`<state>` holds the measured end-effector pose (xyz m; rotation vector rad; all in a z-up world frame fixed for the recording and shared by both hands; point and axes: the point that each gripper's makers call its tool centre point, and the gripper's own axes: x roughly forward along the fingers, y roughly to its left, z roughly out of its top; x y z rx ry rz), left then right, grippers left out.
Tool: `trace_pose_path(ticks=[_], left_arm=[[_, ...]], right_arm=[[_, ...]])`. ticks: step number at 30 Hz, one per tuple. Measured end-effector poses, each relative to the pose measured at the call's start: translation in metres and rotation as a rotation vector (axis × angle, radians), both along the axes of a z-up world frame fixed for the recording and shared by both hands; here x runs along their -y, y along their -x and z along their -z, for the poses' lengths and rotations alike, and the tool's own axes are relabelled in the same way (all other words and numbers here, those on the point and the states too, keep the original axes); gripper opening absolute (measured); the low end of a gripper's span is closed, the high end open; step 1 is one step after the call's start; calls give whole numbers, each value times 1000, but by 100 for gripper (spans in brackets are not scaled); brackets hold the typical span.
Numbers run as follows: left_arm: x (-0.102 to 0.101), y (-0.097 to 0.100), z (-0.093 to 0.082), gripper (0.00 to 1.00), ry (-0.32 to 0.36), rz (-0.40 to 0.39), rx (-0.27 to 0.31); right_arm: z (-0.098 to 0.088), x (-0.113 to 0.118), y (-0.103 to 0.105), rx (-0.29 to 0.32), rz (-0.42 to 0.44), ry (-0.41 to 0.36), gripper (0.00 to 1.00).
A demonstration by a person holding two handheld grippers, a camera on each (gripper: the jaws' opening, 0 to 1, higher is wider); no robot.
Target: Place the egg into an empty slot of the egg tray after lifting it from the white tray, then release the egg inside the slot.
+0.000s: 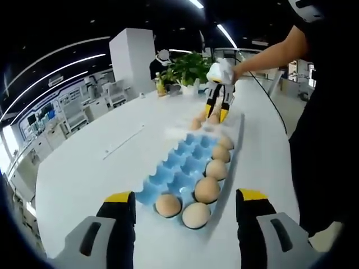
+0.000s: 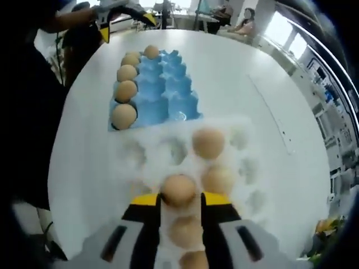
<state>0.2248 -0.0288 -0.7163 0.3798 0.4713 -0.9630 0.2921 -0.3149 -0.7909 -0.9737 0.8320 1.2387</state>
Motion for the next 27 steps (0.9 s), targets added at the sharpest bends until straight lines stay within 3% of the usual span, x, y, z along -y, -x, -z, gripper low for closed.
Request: trace_pose_path(ticks=[8, 11, 17, 22, 27], left_arm=[[-2, -1, -1, 72, -13, -1, 14], [-4, 0, 1, 71, -12, -11, 4], [-4, -2, 1, 70, 4, -24, 2], [-4, -2, -1, 70, 5, -16, 11], [-5, -2, 1, 70, 7, -16, 4]], right_arm=[[9, -4, 1, -72, -102, 113, 26], [11, -4, 2, -67, -156, 147, 26], [8, -4, 0, -65, -55, 127, 25], [-6, 0, 1, -70, 12, 83, 24], [-19, 1, 2, -61, 27, 50, 24]])
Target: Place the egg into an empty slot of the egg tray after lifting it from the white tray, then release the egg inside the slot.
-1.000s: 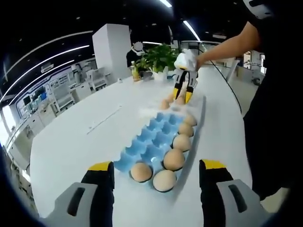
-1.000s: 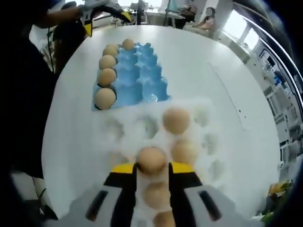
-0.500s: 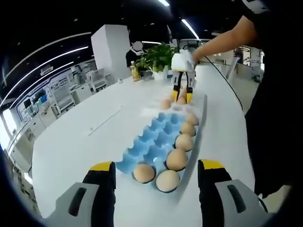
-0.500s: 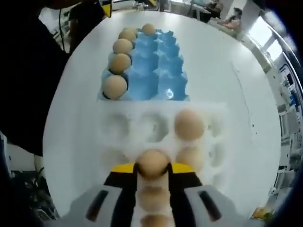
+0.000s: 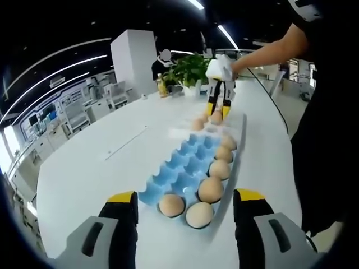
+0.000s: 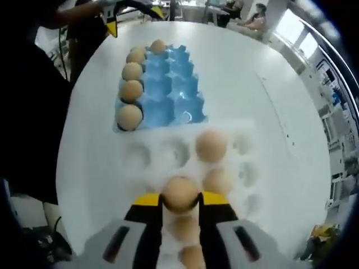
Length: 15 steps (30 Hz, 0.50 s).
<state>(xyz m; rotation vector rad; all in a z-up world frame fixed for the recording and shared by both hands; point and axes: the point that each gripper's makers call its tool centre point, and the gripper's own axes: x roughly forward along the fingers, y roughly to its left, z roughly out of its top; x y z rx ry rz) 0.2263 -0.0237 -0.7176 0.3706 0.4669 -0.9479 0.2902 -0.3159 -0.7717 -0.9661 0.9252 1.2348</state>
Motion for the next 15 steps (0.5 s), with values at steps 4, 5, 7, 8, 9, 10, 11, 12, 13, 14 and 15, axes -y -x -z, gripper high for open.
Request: trace_pose_path(ticks=[4, 5, 7, 8, 9, 10, 11, 12, 13, 14, 15], left_arm=[[-1, -1, -1, 71, 3, -3, 5], [-1, -1, -1, 71, 3, -4, 6], [-2, 0, 0, 71, 1, -8, 3], [-3, 0, 1, 71, -1, -7, 2], [-3, 0, 1, 71, -2, -8, 2], [-4, 0, 1, 71, -1, -10, 0], [-4, 0, 1, 71, -1, -10, -1], [-4, 0, 1, 71, 0, -11, 0], [-4, 0, 1, 71, 1, -11, -1], [-4, 0, 2, 71, 1, -11, -2], [-4, 0, 2, 71, 0, -12, -3]], right_arm=[[0, 2, 3, -4, -12, 8, 24], [1, 3, 2, -3, -10, 12, 24], [1, 4, 4, -4, -11, 19, 24], [0, 4, 5, -5, -9, 16, 24], [0, 3, 5, -1, -11, 13, 24], [-1, 2, 5, -1, -13, 13, 24], [-2, 2, 5, -2, -11, 12, 24], [-3, 0, 5, 2, -11, 7, 24], [-4, -1, 5, 5, -15, 4, 24], [-5, -3, 5, 8, -19, 1, 24], [-6, -5, 5, 13, -24, 1, 24]])
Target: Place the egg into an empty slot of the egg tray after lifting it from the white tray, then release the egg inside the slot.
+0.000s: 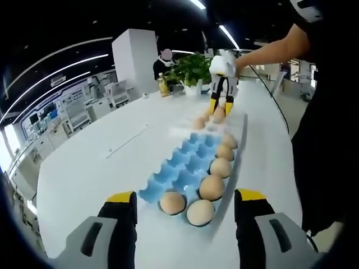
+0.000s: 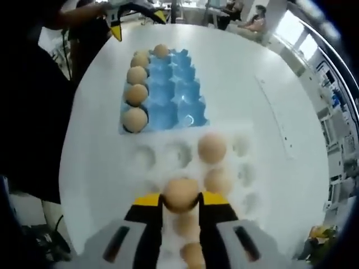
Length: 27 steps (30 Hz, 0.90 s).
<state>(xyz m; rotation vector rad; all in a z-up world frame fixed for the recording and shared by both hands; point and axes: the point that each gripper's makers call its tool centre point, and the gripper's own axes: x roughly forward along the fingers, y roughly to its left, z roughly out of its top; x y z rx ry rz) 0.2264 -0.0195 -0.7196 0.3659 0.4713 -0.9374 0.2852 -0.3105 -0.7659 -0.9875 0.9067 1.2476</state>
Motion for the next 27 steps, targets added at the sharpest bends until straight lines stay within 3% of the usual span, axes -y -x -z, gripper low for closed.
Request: trace_pose_path(ticks=[16, 27], left_arm=[[0, -2, -4, 72, 9, -6, 18], [0, -1, -1, 72, 7, -6, 9]], right_arm=[[-5, -32, 1, 8, -58, -34, 24], [-8, -65, 2, 17, -114, -68, 24]])
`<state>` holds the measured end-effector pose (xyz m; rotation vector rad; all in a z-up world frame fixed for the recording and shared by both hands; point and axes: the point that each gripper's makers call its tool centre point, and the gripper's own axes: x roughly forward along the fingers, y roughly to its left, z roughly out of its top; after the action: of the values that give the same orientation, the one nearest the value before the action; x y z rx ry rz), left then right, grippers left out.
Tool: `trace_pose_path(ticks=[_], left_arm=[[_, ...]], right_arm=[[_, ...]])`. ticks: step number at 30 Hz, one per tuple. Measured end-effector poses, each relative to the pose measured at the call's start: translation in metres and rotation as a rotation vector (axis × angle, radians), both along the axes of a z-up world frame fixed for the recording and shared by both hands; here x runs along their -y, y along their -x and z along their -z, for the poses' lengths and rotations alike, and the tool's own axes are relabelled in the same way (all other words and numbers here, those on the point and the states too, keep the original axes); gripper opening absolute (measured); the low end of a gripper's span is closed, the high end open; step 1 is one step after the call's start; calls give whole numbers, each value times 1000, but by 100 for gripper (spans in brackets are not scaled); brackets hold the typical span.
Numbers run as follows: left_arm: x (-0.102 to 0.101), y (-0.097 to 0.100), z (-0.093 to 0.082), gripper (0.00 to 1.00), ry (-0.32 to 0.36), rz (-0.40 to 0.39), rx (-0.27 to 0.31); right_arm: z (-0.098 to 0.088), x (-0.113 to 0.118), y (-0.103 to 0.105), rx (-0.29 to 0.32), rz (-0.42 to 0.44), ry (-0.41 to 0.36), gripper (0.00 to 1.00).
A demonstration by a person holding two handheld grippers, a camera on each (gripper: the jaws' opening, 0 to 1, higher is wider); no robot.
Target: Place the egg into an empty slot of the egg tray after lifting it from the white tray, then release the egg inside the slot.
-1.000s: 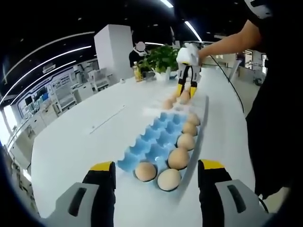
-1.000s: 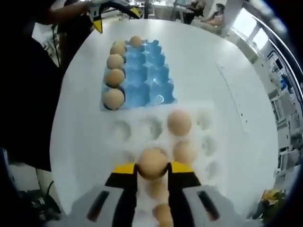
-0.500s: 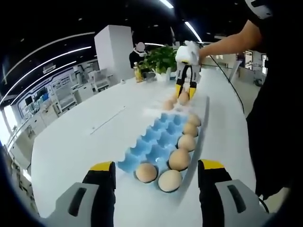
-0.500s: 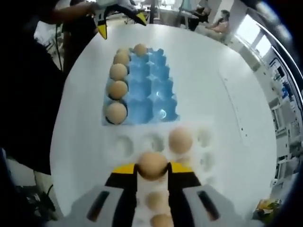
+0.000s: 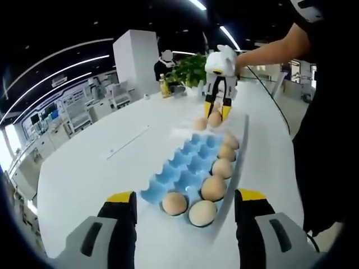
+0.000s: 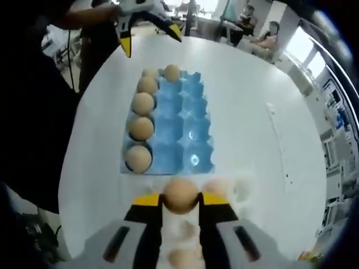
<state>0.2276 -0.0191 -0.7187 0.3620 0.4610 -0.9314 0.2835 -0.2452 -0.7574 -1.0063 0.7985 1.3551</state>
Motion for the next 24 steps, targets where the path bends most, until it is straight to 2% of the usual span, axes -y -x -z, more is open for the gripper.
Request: trace_pose_path(ticks=[7, 24], left_arm=[[0, 0, 0, 72, 5, -1, 0], [-2, -1, 4, 72, -8, 2, -8]], right_arm=[[-3, -26, 0, -3, -31, -32, 24], [-3, -71, 3, -6, -108, -61, 24]])
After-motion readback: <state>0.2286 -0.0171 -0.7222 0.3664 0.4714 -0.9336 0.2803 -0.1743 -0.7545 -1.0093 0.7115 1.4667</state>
